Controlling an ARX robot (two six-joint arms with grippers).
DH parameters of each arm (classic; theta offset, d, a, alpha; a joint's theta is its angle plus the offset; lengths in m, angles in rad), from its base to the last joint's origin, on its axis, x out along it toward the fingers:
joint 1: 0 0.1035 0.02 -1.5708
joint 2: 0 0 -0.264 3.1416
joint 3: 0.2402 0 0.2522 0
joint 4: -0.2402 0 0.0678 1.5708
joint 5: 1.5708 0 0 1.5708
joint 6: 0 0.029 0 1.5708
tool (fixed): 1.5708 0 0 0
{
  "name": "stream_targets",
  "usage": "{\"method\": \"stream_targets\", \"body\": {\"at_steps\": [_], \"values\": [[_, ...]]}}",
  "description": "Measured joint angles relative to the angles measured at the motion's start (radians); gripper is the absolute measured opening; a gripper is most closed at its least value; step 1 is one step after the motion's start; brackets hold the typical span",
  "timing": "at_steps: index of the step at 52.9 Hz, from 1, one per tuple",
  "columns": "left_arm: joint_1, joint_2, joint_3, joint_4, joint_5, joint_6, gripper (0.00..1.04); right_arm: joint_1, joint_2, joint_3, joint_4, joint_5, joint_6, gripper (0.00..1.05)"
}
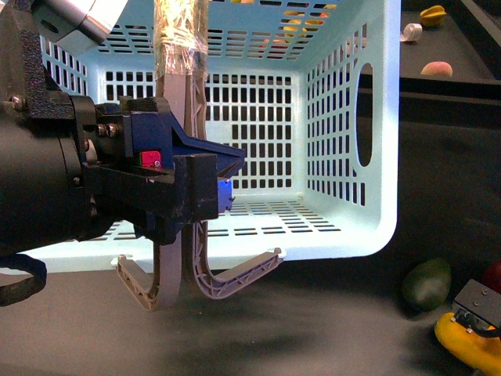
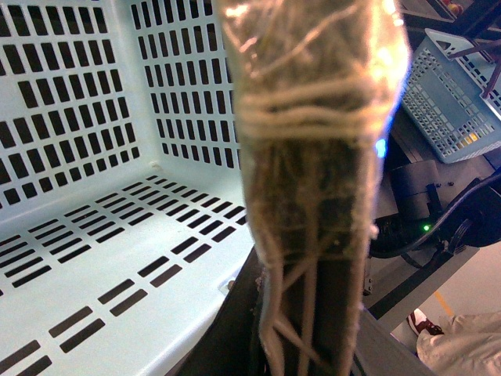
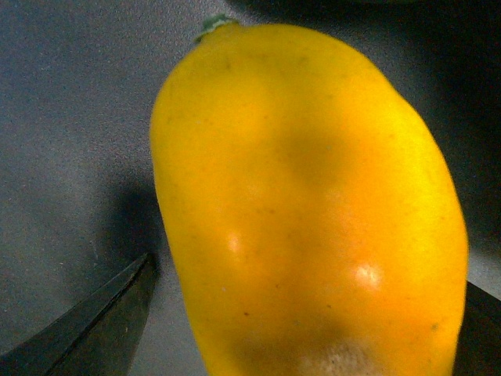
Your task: Pick mango with right arm and hold basket with left
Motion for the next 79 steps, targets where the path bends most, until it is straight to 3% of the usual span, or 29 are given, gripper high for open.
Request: {"method": "stream_targets", "body": {"at_steps": [3,18,22,39,52,62,72,79], "values": [[0.0,0.0,0.0,0.0,0.0,0.0,0.11,-0.002,0.002,0.0,0.017,0.0,0.012,0.94],[0.0,0.0,0.0,0.0,0.0,0.0,0.11,-0.012,-0.006,-0.011,0.067,0.001,0.046,0.62],[0.0,0.0,0.0,0.0,0.0,0.0,0.11,-0.013,-0.022,-0.028,0.076,-0.008,0.064,0.59],[0.0,0.0,0.0,0.0,0.0,0.0,0.11,-0.022,-0.225,-0.142,0.109,-0.076,0.157,0.58],[0.0,0.0,0.0,0.0,0.0,0.0,0.11,-0.013,-0.548,-0.29,0.119,-0.19,0.338,0.58],[0.0,0.0,0.0,0.0,0.0,0.0,0.11,0.015,-0.792,-0.361,0.119,-0.208,0.48,0.58],[0.0,0.0,0.0,0.0,0.0,0.0,0.11,0.111,-1.073,-0.383,0.123,-0.18,0.695,0.58],[0.0,0.0,0.0,0.0,0.0,0.0,0.11,0.247,-1.189,-0.363,0.12,-0.106,0.835,0.58]]}}
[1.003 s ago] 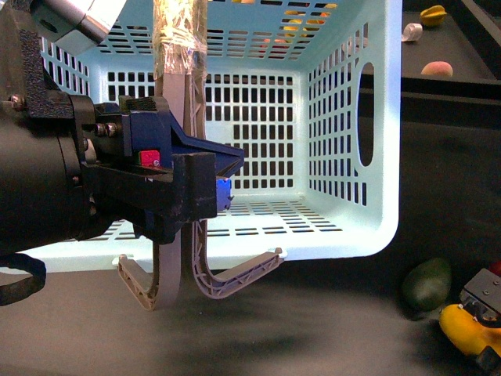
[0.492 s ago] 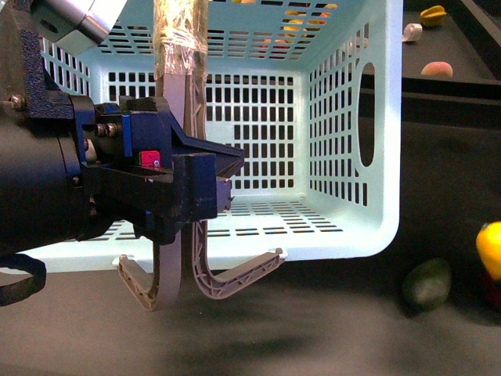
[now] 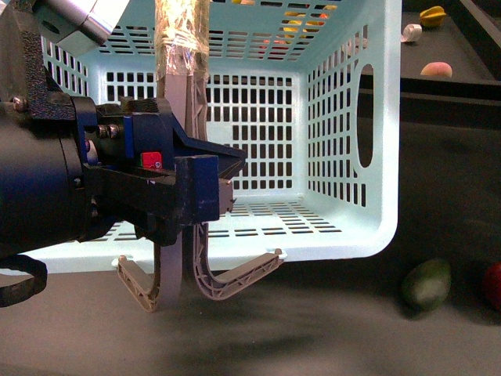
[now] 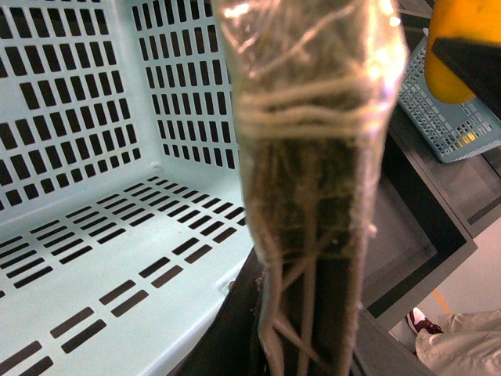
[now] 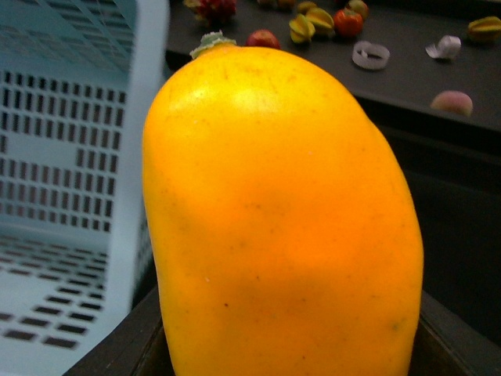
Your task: Pick mango with right arm and hold basket with left
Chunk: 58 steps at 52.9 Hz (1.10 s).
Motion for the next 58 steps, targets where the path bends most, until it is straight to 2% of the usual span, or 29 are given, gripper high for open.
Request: {"method": "stream_targets", "body": {"at_steps": [16,36,46,56,58], "values": [[0.0,0.0,0.0,0.0,0.0,0.0,0.11,0.273,0.093,0.124,0.049,0.155,0.127,0.58],[0.0,0.0,0.0,0.0,0.0,0.0,0.11,0.467,0.364,0.314,0.084,0.239,0.188,0.58],[0.0,0.0,0.0,0.0,0.0,0.0,0.11,0.507,0.445,0.36,0.097,0.277,0.198,0.58],[0.0,0.0,0.0,0.0,0.0,0.0,0.11,0.528,0.487,0.372,0.133,0.325,0.204,0.79],[0.0,0.0,0.0,0.0,0.0,0.0,0.11,0.529,0.487,0.372,0.151,0.344,0.211,0.87]]}}
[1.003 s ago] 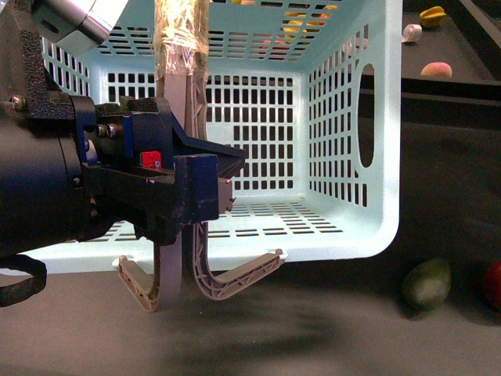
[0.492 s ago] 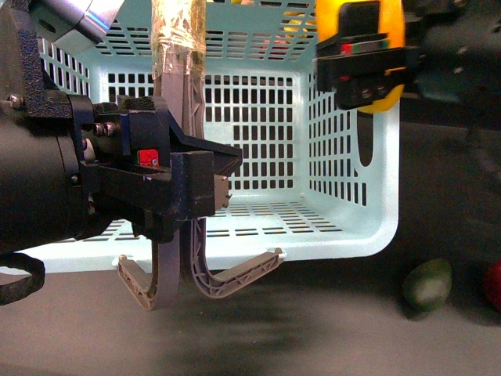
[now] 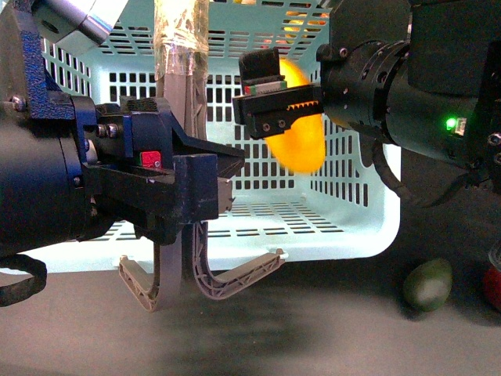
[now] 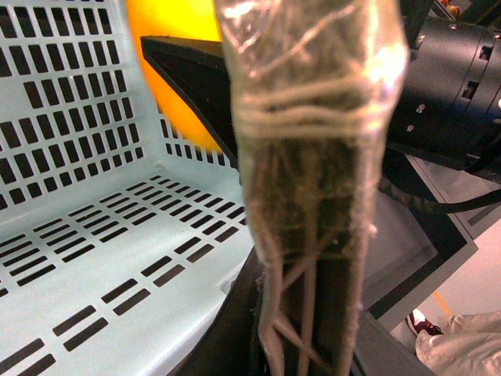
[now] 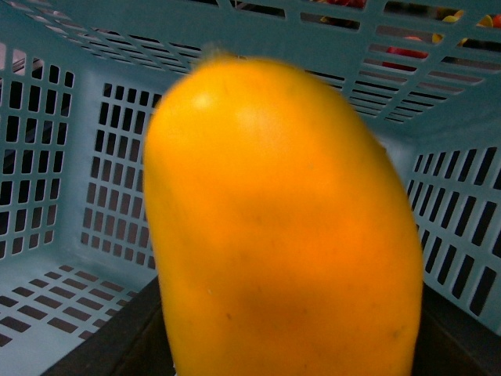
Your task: Pick mango with right arm and hold basket with left
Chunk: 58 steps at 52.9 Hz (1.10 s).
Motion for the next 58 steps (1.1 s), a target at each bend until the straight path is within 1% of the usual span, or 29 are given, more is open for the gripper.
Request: {"method": "stream_targets", "body": {"at_steps": [1,3,5,10,17,28,35,40,42,45,48,52,54,58], "values": [[0.0,0.0,0.0,0.0,0.0,0.0,0.11,0.0,0.0,0.0,0.002,0.002,0.0,0.88],[0.0,0.0,0.0,0.0,-0.001,0.0,0.11,-0.001,-0.008,-0.004,0.019,0.021,0.006,0.95],[0.0,0.0,0.0,0.0,0.004,0.0,0.11,-0.005,-0.022,-0.014,0.032,0.042,0.012,0.99],[-0.002,0.006,0.0,0.0,0.001,-0.008,0.11,-0.019,-0.067,-0.047,0.041,0.077,0.019,0.96],[0.001,0.006,0.0,0.0,-0.005,-0.01,0.11,-0.053,-0.18,-0.123,0.045,0.127,0.028,0.97],[0.001,0.006,0.0,0.0,-0.007,-0.005,0.11,-0.115,-0.478,-0.298,-0.001,0.222,0.048,0.97],[0.0,0.006,0.0,0.0,-0.003,-0.004,0.11,-0.132,-0.695,-0.42,-0.09,0.292,0.066,0.97],[0.0,0.006,0.0,0.0,0.001,-0.004,0.11,-0.133,-0.869,-0.495,-0.183,0.356,0.08,0.97],[0.0,0.006,0.0,0.0,0.002,-0.004,0.11,-0.124,-0.988,-0.537,-0.255,0.408,0.092,0.97],[0.0,0.006,0.0,0.0,0.002,-0.004,0.11,-0.113,-1.067,-0.563,-0.314,0.446,0.107,0.97],[0.0,0.006,0.0,0.0,0.002,-0.004,0.11,-0.09,-1.179,-0.597,-0.401,0.515,0.112,0.97],[0.0,0.006,0.0,0.0,0.001,-0.004,0.11,-0.055,-1.326,-0.637,-0.526,0.632,0.139,0.97],[0.0,0.006,0.0,0.0,0.0,-0.004,0.11,-0.047,-1.373,-0.645,-0.56,0.659,0.152,0.97],[0.0,0.006,0.0,0.0,-0.003,-0.005,0.11,-0.044,-1.399,-0.645,-0.565,0.668,0.163,0.97]]}}
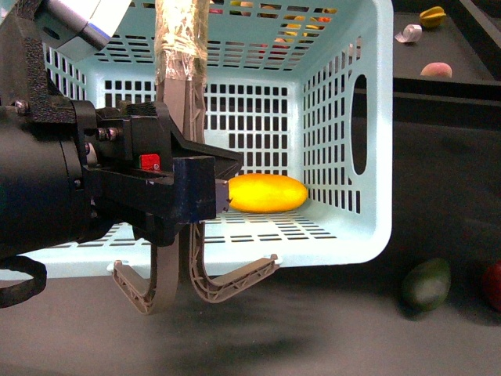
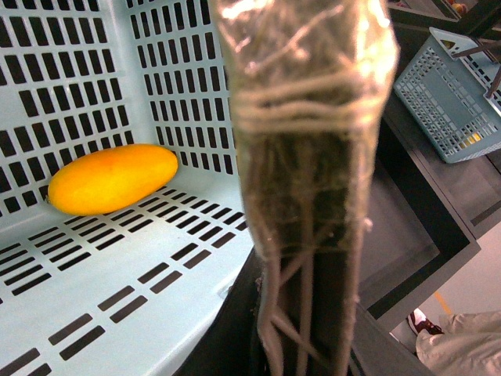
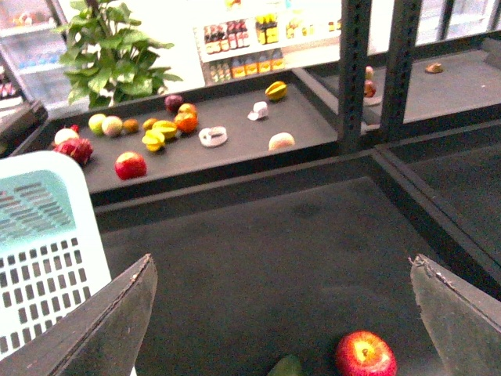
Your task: Pick mango with right arm and hold basket with left
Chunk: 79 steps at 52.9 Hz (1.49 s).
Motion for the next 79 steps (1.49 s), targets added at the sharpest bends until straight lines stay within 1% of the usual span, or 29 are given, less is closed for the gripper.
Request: {"method": "stream_targets", "body": {"at_steps": [12,15,16,17,19,21,22,24,26,27,28,29,30,32,38,39,41,43,44,45,46,49,51,56,62,66,79], "values": [[0.0,0.0,0.0,0.0,0.0,0.0,0.11,0.004,-0.001,0.0,-0.003,-0.003,0.008,0.97],[0.0,0.0,0.0,0.0,0.002,0.0,0.11,-0.027,-0.025,-0.021,0.053,-0.12,-0.037,0.91],[0.0,0.0,0.0,0.0,0.003,0.0,0.11,-0.047,-0.039,-0.034,0.075,-0.186,-0.064,0.87],[0.0,0.0,0.0,0.0,0.003,0.001,0.11,-0.055,-0.047,-0.039,0.08,-0.214,-0.077,0.85],[0.0,0.0,0.0,0.0,0.003,0.003,0.11,-0.09,-0.077,-0.055,0.084,-0.315,-0.12,0.78],[0.0,0.0,0.0,0.0,0.002,0.003,0.11,-0.113,-0.096,-0.063,0.08,-0.367,-0.15,0.73],[0.0,0.0,0.0,0.0,0.003,0.002,0.11,-0.132,-0.113,-0.068,0.074,-0.402,-0.169,0.68],[0.0,0.0,0.0,0.0,0.003,0.0,0.11,-0.163,-0.137,-0.074,0.06,-0.439,-0.187,0.59],[0.0,0.0,0.0,0.0,0.003,0.001,0.11,-0.185,-0.156,-0.079,0.047,-0.462,-0.2,0.52],[-0.001,0.0,0.0,0.0,0.003,0.002,0.11,-0.201,-0.169,-0.084,0.038,-0.475,-0.204,0.47],[-0.001,0.0,0.0,0.0,0.003,0.002,0.11,-0.206,-0.173,-0.085,0.035,-0.483,-0.205,0.45],[-0.001,0.0,0.0,0.0,0.003,0.002,0.11,-0.217,-0.182,-0.089,0.028,-0.495,-0.209,0.4],[-0.001,0.0,0.0,0.0,0.003,0.002,0.11,-0.22,-0.184,-0.089,0.027,-0.497,-0.21,0.39],[-0.001,0.0,0.0,0.0,0.003,0.002,0.11,-0.238,-0.199,-0.094,0.015,-0.514,-0.213,0.32],[0.0,0.0,0.0,0.0,0.003,0.001,0.11,-0.274,-0.232,-0.102,-0.008,-0.549,-0.218,0.16],[0.0,0.0,0.0,0.0,0.003,0.001,0.11,-0.285,-0.243,-0.104,-0.015,-0.559,-0.219,0.11],[0.0,0.0,0.0,0.0,0.003,0.002,0.11,-0.298,-0.256,-0.107,-0.024,-0.572,-0.22,0.04],[-0.001,0.0,0.0,0.0,0.002,0.002,0.11,-0.31,-0.266,-0.113,-0.024,-0.586,-0.224,0.01],[0.0,0.0,0.0,0.0,0.002,0.002,0.11,-0.329,-0.276,-0.121,-0.021,-0.616,-0.222,0.02],[0.0,0.0,0.0,0.0,0.002,0.002,0.11,-0.341,-0.28,-0.126,-0.021,-0.626,-0.222,0.02],[0.0,0.0,0.0,0.0,0.003,0.002,0.11,-0.367,-0.288,-0.135,-0.023,-0.67,-0.223,0.02],[0.0,0.0,0.0,0.0,0.002,0.001,0.11,-0.414,-0.303,-0.14,-0.036,-0.701,-0.224,0.02],[0.0,0.0,0.0,0.0,0.002,0.001,0.11,-0.434,-0.312,-0.14,-0.041,-0.699,-0.224,0.02],[0.0,0.0,0.0,0.0,0.003,0.001,0.11,-0.44,-0.332,-0.14,-0.059,-0.706,-0.224,0.02],[0.0,0.0,0.001,0.0,0.003,0.001,0.11,-0.441,-0.457,-0.14,-0.218,-0.71,-0.224,0.02],[0.0,0.0,0.001,0.0,0.003,0.001,0.11,-0.441,-0.497,-0.14,-0.228,-0.71,-0.224,0.02],[0.0,0.0,0.001,0.0,0.003,0.001,0.11,-0.441,-0.498,-0.14,-0.232,-0.709,-0.224,0.02]]}}
